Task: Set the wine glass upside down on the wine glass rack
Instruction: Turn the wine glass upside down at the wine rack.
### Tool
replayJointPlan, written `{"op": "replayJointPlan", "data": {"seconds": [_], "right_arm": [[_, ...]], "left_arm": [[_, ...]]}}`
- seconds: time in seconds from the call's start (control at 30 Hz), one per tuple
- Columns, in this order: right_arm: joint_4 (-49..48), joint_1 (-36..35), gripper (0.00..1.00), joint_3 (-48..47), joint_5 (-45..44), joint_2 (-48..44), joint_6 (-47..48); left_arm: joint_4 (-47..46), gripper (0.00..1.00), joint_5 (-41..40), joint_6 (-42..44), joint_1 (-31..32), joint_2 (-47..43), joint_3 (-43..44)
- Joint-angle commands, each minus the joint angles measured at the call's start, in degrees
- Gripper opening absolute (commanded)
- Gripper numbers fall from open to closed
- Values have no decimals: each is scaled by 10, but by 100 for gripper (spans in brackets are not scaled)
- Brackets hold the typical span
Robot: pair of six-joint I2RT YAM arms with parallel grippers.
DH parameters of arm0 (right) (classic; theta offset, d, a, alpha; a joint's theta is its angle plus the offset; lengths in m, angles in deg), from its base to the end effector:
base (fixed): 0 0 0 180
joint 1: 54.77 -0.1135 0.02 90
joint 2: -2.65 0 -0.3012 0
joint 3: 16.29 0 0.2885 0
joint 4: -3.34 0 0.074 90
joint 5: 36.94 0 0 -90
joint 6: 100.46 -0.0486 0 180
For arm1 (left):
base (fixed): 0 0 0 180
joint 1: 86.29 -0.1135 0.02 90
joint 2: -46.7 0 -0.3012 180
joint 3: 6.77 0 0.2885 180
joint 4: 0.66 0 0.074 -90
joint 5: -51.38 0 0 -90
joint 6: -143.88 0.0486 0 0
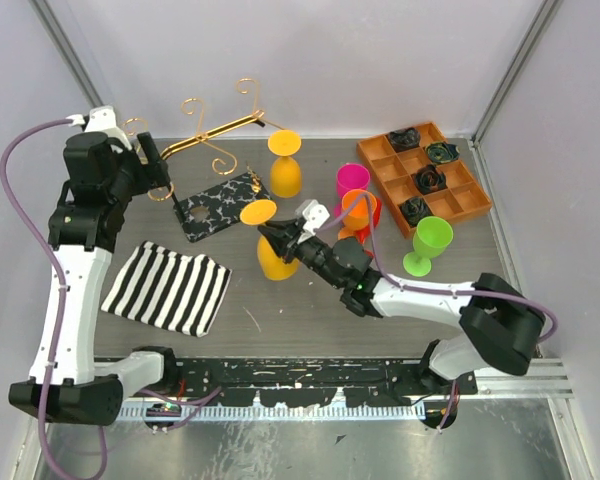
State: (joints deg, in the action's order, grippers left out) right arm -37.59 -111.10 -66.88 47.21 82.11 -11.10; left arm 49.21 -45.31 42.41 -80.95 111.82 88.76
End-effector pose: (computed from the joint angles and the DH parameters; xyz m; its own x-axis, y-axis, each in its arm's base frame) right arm 0.1911 0.2779 0.2959 0.1072 0.1810 -0.9776 -0.7739 0.6325 0.0322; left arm 0.2568 -0.0183 0.4920 -0.3217 -0.1683 -0.9318 -0.0826 0.9853 -0.1495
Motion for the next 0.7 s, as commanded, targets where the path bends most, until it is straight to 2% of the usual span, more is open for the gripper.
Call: {"op": "replayJointPlan", "data": {"seconds": [0.0, 0.1, 0.43, 0.67], "right_arm": [[-109, 23, 1, -59, 69, 42, -29], [-137, 28, 1, -90, 87, 91, -23], [-217, 41, 1, -233, 146, 246, -11], [-242, 43, 1, -310, 142, 323, -12]], "left_arm": [[-21, 87, 29, -28, -37, 2, -34], [-44, 87, 51, -34, -38, 4, -59], [-117, 87, 41, -54, -42, -46, -143], [-130, 86, 43, -82, -69, -67, -165]]}}
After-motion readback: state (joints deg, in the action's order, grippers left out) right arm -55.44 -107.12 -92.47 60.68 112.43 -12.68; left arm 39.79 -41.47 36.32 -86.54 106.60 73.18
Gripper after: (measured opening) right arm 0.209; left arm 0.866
